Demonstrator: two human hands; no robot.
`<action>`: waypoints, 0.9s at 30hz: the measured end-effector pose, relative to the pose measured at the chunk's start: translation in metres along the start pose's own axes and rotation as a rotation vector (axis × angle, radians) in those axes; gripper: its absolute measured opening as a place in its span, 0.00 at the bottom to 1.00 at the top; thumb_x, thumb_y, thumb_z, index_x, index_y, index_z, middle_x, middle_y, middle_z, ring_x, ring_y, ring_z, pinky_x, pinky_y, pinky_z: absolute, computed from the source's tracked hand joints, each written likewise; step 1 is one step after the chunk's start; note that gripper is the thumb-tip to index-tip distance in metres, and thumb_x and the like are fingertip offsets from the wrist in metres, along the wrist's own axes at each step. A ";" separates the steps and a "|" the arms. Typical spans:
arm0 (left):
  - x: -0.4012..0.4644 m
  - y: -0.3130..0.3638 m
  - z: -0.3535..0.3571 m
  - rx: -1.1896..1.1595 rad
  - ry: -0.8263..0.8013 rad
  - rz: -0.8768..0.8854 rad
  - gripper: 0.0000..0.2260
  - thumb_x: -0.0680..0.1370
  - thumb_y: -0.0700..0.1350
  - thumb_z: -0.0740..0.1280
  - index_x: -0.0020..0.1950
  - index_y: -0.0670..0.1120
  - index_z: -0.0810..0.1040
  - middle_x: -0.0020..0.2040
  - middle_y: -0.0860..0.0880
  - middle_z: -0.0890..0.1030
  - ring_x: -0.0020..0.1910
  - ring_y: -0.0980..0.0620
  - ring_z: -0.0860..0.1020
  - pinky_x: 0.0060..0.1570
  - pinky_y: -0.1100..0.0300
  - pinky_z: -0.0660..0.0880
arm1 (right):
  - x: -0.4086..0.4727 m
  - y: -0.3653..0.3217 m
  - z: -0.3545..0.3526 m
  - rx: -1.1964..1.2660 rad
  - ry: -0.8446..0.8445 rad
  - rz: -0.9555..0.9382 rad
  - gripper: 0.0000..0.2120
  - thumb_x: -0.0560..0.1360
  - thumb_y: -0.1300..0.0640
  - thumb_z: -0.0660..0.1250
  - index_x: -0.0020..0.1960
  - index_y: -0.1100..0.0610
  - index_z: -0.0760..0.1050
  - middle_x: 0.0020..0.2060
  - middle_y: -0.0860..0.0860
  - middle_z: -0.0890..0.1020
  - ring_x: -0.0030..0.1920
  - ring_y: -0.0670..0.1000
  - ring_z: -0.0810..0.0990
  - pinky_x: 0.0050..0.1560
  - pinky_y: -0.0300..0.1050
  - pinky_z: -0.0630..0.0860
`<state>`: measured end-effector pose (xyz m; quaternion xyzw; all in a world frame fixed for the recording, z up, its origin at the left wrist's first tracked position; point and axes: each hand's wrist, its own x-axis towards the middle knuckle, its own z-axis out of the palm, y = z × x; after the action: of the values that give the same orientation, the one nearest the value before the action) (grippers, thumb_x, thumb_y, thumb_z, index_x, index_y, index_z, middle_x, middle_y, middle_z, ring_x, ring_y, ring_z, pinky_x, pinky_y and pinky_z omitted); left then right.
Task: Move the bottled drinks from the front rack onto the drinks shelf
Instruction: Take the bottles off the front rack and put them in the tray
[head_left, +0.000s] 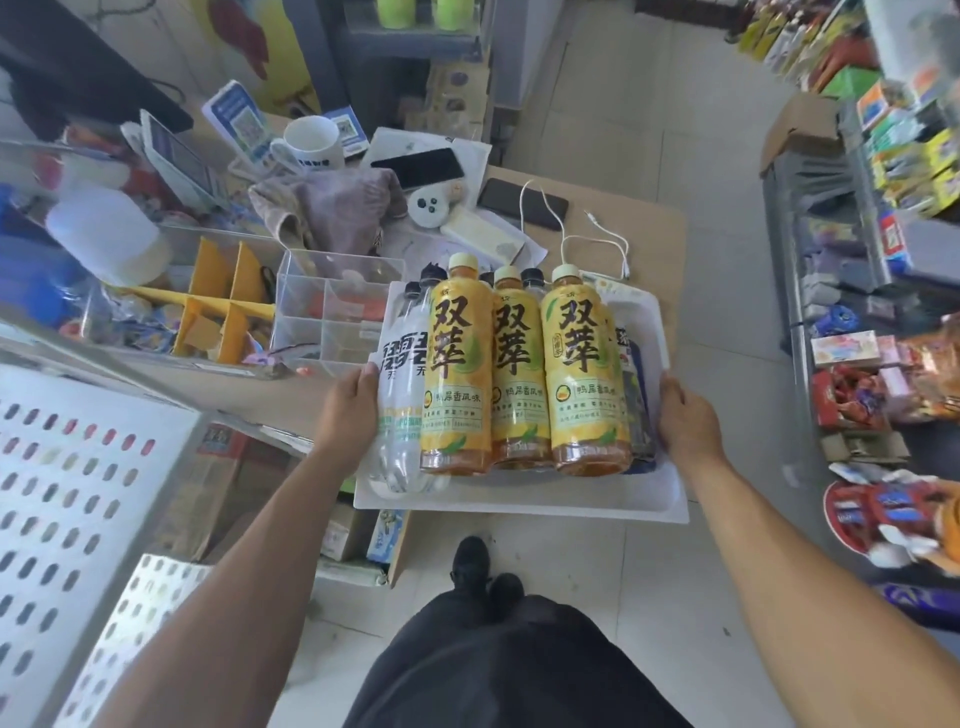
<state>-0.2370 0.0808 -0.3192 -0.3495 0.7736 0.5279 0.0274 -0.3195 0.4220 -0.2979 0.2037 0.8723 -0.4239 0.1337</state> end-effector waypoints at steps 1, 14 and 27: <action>-0.002 0.002 0.001 -0.025 0.001 -0.007 0.22 0.84 0.55 0.52 0.44 0.41 0.76 0.35 0.47 0.76 0.36 0.49 0.74 0.40 0.54 0.71 | 0.000 -0.001 0.000 0.008 0.002 0.012 0.26 0.84 0.43 0.50 0.47 0.63 0.75 0.42 0.59 0.76 0.44 0.57 0.74 0.45 0.46 0.67; 0.007 -0.002 0.005 -0.006 -0.007 -0.017 0.29 0.84 0.57 0.52 0.48 0.31 0.73 0.34 0.44 0.73 0.34 0.50 0.72 0.40 0.55 0.69 | 0.017 0.010 0.001 0.061 -0.001 -0.029 0.24 0.84 0.46 0.54 0.36 0.60 0.71 0.32 0.54 0.73 0.33 0.52 0.70 0.34 0.44 0.66; -0.004 0.000 0.005 0.065 0.050 0.116 0.26 0.84 0.56 0.55 0.40 0.34 0.70 0.32 0.46 0.71 0.32 0.51 0.68 0.36 0.55 0.65 | -0.006 0.015 -0.012 0.130 0.010 -0.056 0.24 0.84 0.49 0.56 0.31 0.56 0.67 0.28 0.52 0.70 0.29 0.49 0.68 0.25 0.36 0.65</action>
<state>-0.2357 0.0870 -0.3198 -0.3161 0.8096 0.4944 -0.0111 -0.3085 0.4383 -0.2984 0.1896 0.8488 -0.4824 0.1040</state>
